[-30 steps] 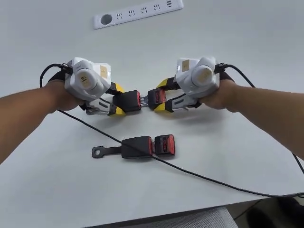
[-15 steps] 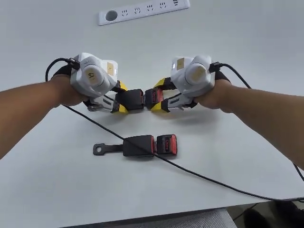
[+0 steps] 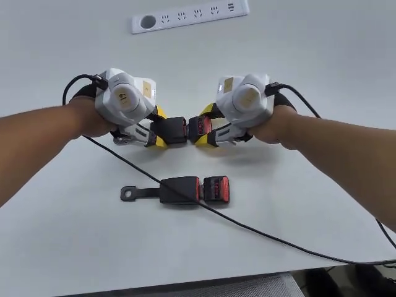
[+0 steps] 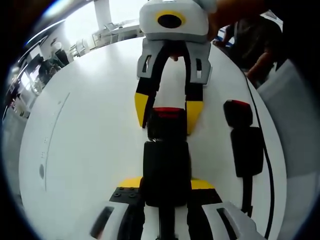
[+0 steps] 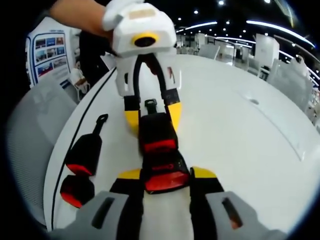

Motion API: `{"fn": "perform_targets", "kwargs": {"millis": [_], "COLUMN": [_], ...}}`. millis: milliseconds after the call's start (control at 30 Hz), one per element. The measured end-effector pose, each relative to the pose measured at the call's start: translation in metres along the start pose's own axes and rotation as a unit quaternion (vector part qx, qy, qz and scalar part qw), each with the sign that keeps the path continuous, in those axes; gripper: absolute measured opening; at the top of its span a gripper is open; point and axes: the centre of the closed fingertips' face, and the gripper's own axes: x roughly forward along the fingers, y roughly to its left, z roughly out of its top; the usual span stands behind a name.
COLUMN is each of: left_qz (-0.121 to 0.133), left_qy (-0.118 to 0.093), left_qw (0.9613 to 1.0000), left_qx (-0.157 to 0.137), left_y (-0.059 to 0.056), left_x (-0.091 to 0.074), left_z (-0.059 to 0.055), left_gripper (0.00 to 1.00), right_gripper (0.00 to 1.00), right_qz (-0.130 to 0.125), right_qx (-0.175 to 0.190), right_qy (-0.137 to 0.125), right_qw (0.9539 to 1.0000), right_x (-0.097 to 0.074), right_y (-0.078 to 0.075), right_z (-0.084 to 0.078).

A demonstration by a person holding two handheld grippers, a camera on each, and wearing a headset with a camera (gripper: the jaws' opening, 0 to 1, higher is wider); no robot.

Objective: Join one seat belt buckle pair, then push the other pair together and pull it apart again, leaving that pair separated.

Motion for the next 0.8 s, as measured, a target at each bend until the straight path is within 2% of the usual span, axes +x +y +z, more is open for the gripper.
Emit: {"fn": "perform_targets", "kwargs": {"millis": [267,533,800], "left_qz": [0.003,-0.001,-0.001], "left_qy": [-0.005,0.003,0.0], "left_qw": [1.0,1.0,1.0], "left_qx": [-0.007,0.005,0.006], "left_y": [-0.0006,-0.001,-0.0012], "left_x": [-0.0003,-0.0004,-0.0006], "left_z": [-0.0007,-0.0012,-0.0011], "left_gripper": [0.33,0.33,0.33], "right_gripper": [0.34,0.35,0.35], "right_qz": [-0.002,-0.005,-0.003], "right_qx": [-0.006,-0.011,-0.014], "right_qy": [0.013,0.023,0.029], "right_qw": [0.9999,0.9997,0.9995], "right_x": [0.001,0.0018,0.0018], "right_y": [-0.0001,-0.0006,-0.0012], "right_z": [0.001,0.001,0.0006]}}
